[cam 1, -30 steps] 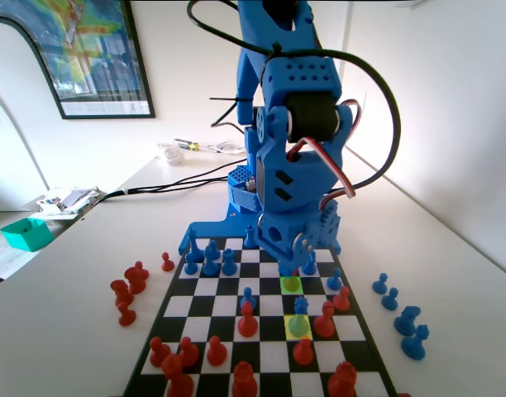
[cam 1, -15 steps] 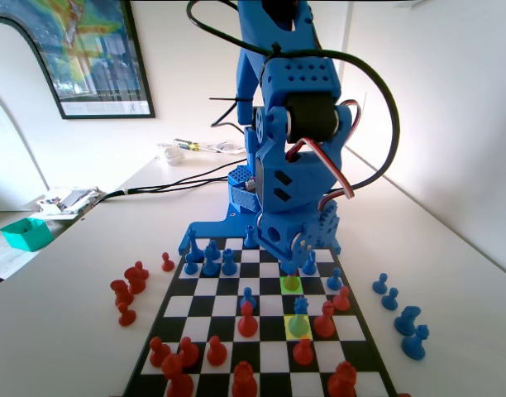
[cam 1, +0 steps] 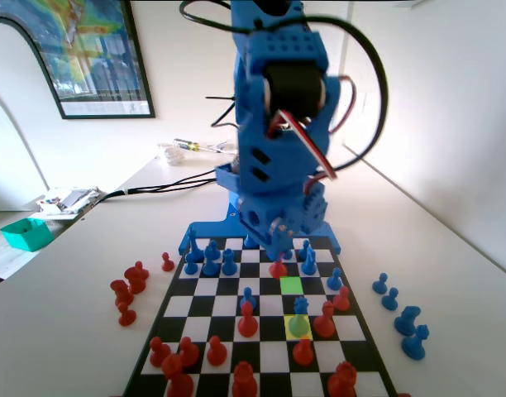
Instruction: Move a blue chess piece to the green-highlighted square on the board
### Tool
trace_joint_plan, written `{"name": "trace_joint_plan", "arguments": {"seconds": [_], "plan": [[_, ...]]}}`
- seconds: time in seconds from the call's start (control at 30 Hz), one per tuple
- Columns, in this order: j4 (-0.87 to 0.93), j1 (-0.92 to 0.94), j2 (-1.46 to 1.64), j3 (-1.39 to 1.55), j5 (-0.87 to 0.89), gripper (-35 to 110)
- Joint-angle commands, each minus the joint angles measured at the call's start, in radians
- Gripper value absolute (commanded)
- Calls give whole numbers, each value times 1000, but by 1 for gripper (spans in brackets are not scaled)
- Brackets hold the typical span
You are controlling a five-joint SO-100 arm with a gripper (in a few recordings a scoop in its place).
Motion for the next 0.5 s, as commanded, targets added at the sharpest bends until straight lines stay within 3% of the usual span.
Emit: {"name": "trace_joint_plan", "arguments": {"seconds": [0.0,0.23,0.47], "plan": [[103,60,118,-104,-12,1],[278,256,129,-287,8,1],[341,482,127,-350,-46,1]]}}
